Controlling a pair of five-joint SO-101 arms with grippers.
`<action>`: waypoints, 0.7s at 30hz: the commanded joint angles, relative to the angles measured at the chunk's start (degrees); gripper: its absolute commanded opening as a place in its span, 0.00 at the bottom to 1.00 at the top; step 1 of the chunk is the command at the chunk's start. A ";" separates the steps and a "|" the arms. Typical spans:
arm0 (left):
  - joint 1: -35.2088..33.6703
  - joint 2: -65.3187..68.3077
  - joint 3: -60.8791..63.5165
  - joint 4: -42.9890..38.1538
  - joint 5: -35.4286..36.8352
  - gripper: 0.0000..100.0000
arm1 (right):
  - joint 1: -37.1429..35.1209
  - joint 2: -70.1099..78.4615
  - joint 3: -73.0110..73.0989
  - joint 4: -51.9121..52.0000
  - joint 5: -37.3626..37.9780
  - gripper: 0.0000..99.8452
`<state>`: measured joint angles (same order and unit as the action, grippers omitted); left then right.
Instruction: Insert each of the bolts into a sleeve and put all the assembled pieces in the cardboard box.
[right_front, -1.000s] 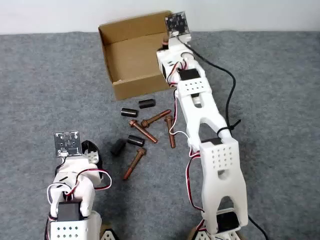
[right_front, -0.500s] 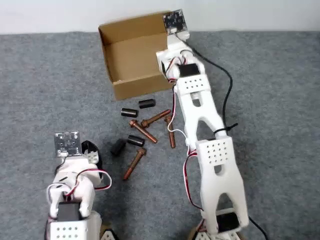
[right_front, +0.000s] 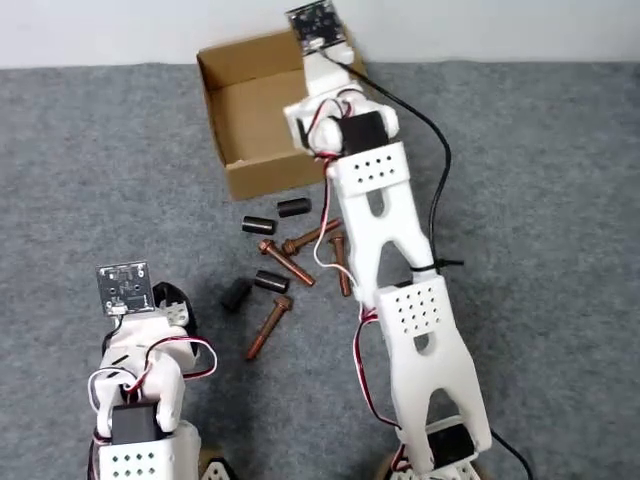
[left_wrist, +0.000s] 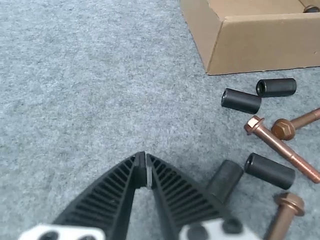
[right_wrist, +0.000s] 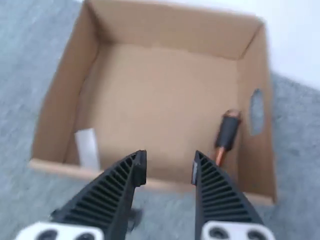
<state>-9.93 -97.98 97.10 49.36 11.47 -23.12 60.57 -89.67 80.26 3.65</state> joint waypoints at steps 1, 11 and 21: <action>-0.09 0.00 -0.31 0.09 -0.35 0.00 | -1.89 -1.01 -3.96 6.37 0.26 0.14; -0.09 0.00 -0.31 0.00 -0.35 0.00 | -8.75 -0.75 -2.02 20.79 1.58 0.15; -0.09 0.00 -0.31 0.00 -0.35 0.00 | -11.38 -0.40 9.76 13.67 14.24 0.15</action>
<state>-9.93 -97.98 97.10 49.36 11.47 -33.85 60.57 -81.93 97.14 14.73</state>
